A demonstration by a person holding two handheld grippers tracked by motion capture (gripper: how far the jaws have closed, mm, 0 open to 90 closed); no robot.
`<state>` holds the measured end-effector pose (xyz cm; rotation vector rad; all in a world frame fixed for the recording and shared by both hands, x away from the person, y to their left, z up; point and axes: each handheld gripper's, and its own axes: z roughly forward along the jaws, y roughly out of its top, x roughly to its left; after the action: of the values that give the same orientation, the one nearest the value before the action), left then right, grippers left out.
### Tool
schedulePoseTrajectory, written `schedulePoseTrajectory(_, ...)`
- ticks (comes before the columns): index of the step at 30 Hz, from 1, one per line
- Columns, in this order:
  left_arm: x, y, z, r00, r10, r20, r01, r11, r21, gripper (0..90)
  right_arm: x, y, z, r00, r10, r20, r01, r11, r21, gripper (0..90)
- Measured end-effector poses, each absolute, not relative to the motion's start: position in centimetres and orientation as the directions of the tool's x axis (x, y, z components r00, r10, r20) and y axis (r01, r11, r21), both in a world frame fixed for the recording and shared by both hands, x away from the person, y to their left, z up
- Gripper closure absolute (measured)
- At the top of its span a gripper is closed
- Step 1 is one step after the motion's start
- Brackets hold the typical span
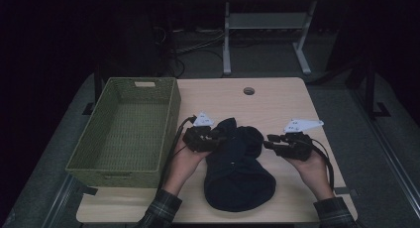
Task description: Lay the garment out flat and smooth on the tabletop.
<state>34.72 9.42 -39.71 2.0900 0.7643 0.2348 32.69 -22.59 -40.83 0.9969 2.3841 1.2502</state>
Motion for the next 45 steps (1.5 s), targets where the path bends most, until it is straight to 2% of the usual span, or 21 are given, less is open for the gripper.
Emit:
schedulePoseTrajectory(1, 34.2, 9.5, -39.5, 0.796, 0.593, -0.118, 0.434, -0.423, 0.796, 61.0, 32.4, -22.8, -41.0, -0.728, 0.681, 0.075, 0.450, 0.392, 0.802, 75.0)
schedulePoseTrajectory(4, 32.9, 9.4, -39.1, 0.817, 0.556, -0.156, 0.435, -0.415, 0.799, 71.5, 31.8, -22.7, -41.9, -0.750, 0.656, 0.084, 0.466, 0.433, 0.772, 82.3)
schedulePoseTrajectory(7, 31.7, 8.3, -39.0, 0.843, 0.521, -0.132, 0.408, -0.461, 0.789, 72.9, 30.9, -22.0, -42.7, -0.777, 0.620, 0.108, 0.472, 0.460, 0.752, 83.9)
schedulePoseTrajectory(10, 31.7, 7.2, -39.8, 0.850, 0.519, -0.093, 0.387, -0.496, 0.777, 72.8, 29.7, -21.1, -43.5, -0.805, 0.582, 0.118, 0.469, 0.502, 0.727, 84.9)
schedulePoseTrajectory(19, 33.1, 6.6, -43.7, 0.838, 0.540, -0.082, 0.432, -0.564, 0.704, 75.7, 27.9, -19.5, -46.0, -0.828, 0.541, 0.147, 0.495, 0.582, 0.645, 87.9)
schedulePoseTrajectory(34, 33.7, 6.6, -46.0, 0.835, 0.546, -0.073, 0.449, -0.598, 0.664, 76.9, 25.9, -17.0, -46.5, -0.874, 0.449, 0.188, 0.456, 0.623, 0.636, 89.5)
schedulePoseTrajectory(45, 33.9, 6.6, -46.2, 0.833, 0.548, -0.079, 0.455, -0.596, 0.662, 79.8, 23.0, -14.0, -46.5, -0.922, 0.328, 0.206, 0.380, 0.665, 0.643, 89.6)
